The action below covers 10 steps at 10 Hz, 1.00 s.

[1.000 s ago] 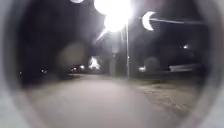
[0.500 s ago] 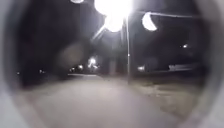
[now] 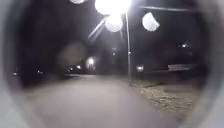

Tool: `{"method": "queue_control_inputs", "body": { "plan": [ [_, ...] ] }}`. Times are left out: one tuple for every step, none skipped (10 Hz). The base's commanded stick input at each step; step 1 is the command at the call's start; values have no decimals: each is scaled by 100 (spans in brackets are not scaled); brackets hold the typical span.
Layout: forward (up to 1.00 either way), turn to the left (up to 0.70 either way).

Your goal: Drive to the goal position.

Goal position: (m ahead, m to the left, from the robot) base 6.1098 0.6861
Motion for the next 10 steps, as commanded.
{"method": "queue_control_inputs", "body": {
  "plan": [
    [100,40],
    [100,40],
    [100,40],
    [100,40],
    [100,40],
    [100,40],
    [100,40],
    [100,40],
    [100,40],
    [100,40]
  ]
}}
